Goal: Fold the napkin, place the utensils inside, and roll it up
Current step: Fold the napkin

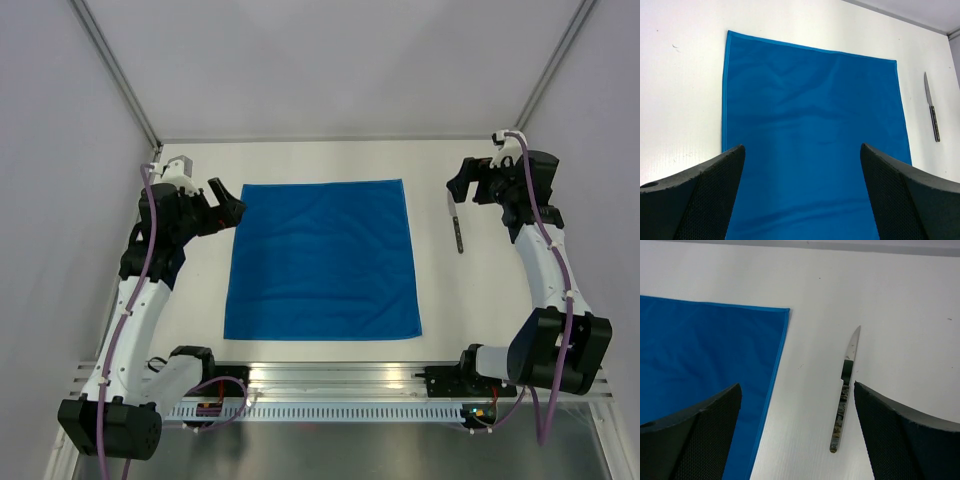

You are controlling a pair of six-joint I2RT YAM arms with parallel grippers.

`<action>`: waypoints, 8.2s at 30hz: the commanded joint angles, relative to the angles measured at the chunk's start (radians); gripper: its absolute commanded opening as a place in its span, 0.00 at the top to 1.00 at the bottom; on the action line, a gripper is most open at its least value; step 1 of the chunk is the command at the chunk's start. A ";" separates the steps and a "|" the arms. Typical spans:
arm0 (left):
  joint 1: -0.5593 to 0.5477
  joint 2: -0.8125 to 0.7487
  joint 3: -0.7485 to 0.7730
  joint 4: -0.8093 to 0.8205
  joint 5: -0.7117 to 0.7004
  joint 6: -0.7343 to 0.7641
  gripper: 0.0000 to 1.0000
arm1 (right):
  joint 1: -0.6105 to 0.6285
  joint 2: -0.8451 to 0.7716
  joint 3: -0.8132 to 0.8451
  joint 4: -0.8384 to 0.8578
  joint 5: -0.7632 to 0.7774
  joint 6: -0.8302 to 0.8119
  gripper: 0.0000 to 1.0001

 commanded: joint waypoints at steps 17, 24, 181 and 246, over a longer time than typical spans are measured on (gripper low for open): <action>-0.001 0.046 0.429 -0.180 -0.065 0.067 0.00 | 1.052 0.338 0.190 -0.026 0.331 -0.035 0.32; 0.000 0.038 0.636 -0.306 -0.102 0.064 0.00 | 1.315 0.613 0.375 0.023 0.375 0.008 0.40; -0.001 0.190 0.411 -0.131 -0.007 0.032 0.00 | 0.538 0.694 0.357 0.144 0.438 -0.244 0.99; -0.001 0.216 0.379 -0.106 0.015 0.026 0.00 | 0.469 0.806 0.452 0.120 0.536 -0.291 0.90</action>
